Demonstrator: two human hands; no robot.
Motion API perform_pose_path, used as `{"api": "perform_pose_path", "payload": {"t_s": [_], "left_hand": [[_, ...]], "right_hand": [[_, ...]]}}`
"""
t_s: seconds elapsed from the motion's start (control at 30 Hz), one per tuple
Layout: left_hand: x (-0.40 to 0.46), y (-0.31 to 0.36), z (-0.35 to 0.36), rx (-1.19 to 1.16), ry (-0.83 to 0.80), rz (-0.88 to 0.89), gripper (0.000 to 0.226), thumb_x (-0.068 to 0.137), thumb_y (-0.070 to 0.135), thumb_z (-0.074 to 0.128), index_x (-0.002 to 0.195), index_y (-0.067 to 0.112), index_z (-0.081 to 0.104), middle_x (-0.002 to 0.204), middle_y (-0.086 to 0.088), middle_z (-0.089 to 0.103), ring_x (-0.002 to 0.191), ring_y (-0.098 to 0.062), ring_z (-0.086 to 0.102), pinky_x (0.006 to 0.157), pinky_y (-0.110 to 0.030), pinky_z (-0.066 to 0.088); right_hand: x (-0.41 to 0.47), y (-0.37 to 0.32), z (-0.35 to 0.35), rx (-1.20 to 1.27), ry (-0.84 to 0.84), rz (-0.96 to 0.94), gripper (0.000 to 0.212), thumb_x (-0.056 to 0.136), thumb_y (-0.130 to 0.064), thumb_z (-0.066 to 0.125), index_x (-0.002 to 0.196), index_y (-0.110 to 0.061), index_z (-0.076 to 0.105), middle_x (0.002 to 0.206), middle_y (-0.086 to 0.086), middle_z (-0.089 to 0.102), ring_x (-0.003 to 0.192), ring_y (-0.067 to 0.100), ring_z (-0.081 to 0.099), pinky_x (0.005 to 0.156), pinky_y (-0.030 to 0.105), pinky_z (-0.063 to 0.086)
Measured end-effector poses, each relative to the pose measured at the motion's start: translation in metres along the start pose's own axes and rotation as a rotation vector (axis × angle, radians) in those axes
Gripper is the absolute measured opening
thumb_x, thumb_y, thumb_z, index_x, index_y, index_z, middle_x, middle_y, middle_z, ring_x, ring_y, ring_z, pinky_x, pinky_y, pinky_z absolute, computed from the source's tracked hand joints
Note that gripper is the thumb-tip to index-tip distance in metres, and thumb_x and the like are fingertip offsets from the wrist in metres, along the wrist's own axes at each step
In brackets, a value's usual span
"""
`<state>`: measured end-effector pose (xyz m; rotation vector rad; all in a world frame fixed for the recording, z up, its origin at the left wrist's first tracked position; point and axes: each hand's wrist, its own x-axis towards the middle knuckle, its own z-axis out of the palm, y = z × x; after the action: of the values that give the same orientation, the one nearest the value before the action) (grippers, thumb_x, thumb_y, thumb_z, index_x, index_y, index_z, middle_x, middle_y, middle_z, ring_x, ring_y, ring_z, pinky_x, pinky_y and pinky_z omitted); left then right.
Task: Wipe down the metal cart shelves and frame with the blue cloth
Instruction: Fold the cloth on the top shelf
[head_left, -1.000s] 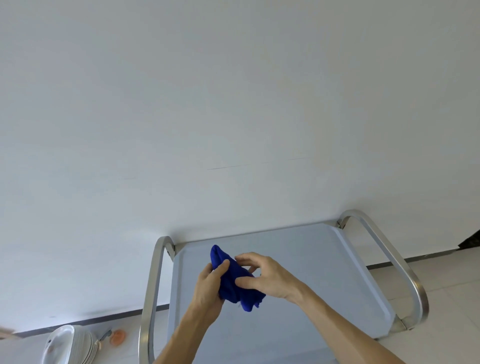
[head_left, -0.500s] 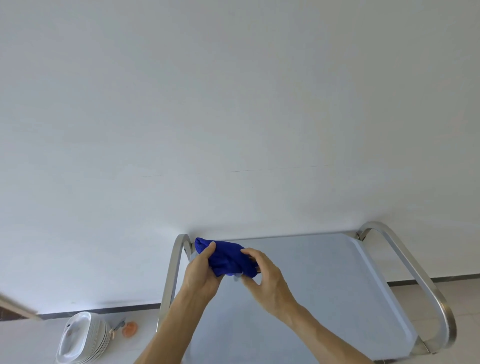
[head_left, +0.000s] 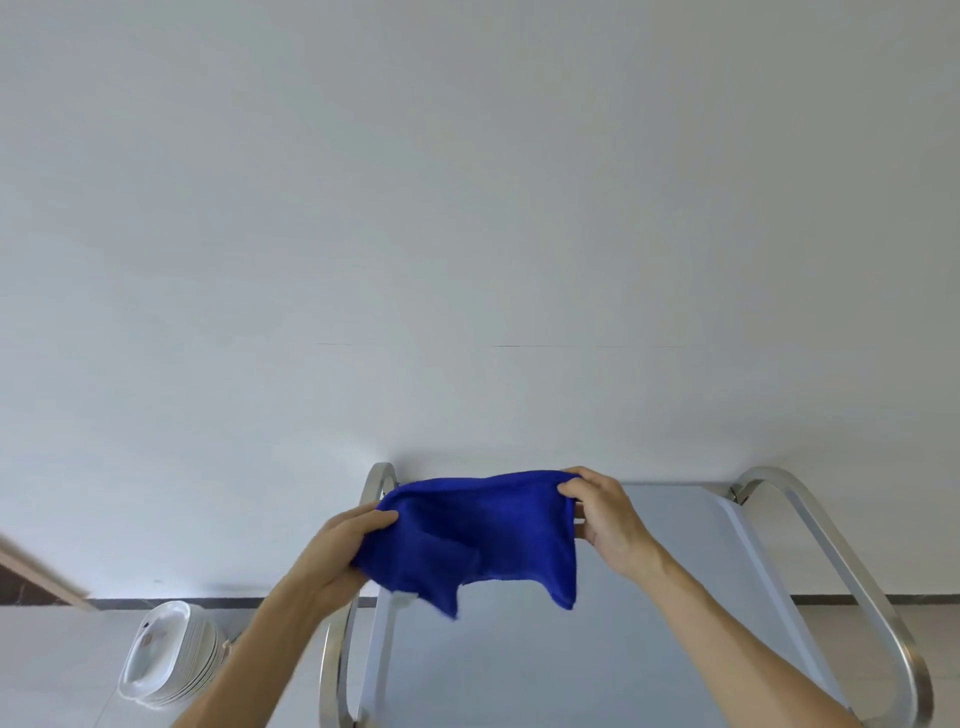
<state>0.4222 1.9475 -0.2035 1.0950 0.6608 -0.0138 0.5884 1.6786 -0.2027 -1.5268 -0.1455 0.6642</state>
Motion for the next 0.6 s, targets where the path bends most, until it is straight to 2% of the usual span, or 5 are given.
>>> {"api": "perform_pose_path", "payload": {"t_s": [0.17, 0.27, 0.33, 0.43, 0.6], "left_hand": [[-0.012, 0.029, -0.047, 0.477, -0.138, -0.004, 0.022, 0.093, 0.009, 0.060, 0.111, 0.008, 0.073, 0.110, -0.018, 0.073, 0.098, -0.033, 0.068, 0.082, -0.039, 0.055], [-0.016, 0.051, -0.066, 0.695, -0.118, -0.005, 0.031, 0.079, 0.022, 0.068, 0.107, 0.010, 0.074, 0.103, -0.015, 0.075, 0.095, -0.032, 0.069, 0.083, -0.039, 0.055], [-0.016, 0.067, -0.077, 0.801, -0.099, 0.024, 0.028, 0.079, 0.026, 0.068, 0.104, 0.015, 0.075, 0.099, -0.009, 0.076, 0.096, -0.029, 0.070, 0.080, -0.035, 0.056], [-0.009, 0.091, -0.096, 0.943, -0.037, 0.098, 0.013, 0.091, 0.018, 0.064, 0.098, 0.021, 0.075, 0.092, -0.001, 0.076, 0.091, -0.023, 0.071, 0.073, -0.029, 0.054], [0.005, 0.129, -0.119, 1.121, 0.160, 0.282, 0.019, 0.092, 0.017, 0.059, 0.091, 0.031, 0.072, 0.087, 0.007, 0.072, 0.085, -0.014, 0.064, 0.070, -0.027, 0.050]], "right_hand": [[0.015, -0.004, -0.015, -0.147, -0.129, 0.067, 0.022, 0.088, -0.006, 0.050, 0.090, -0.005, 0.072, 0.082, 0.010, 0.068, 0.074, 0.024, 0.067, 0.067, 0.038, 0.056], [0.021, -0.003, -0.006, -0.227, -0.254, 0.125, 0.018, 0.084, -0.011, 0.055, 0.091, -0.002, 0.069, 0.084, 0.011, 0.067, 0.079, 0.026, 0.068, 0.075, 0.041, 0.057], [0.027, -0.003, 0.007, -0.281, -0.307, 0.156, 0.024, 0.083, -0.015, 0.058, 0.098, 0.000, 0.068, 0.089, 0.010, 0.071, 0.086, 0.025, 0.071, 0.080, 0.040, 0.059], [0.041, -0.009, 0.030, -0.413, -0.323, 0.128, 0.019, 0.090, -0.018, 0.058, 0.101, -0.011, 0.072, 0.099, 0.003, 0.076, 0.092, 0.016, 0.071, 0.087, 0.037, 0.058], [0.068, -0.038, 0.078, -0.497, -0.217, 0.052, 0.020, 0.093, -0.019, 0.058, 0.096, -0.030, 0.075, 0.099, -0.009, 0.076, 0.097, 0.008, 0.069, 0.083, 0.032, 0.052]]}}
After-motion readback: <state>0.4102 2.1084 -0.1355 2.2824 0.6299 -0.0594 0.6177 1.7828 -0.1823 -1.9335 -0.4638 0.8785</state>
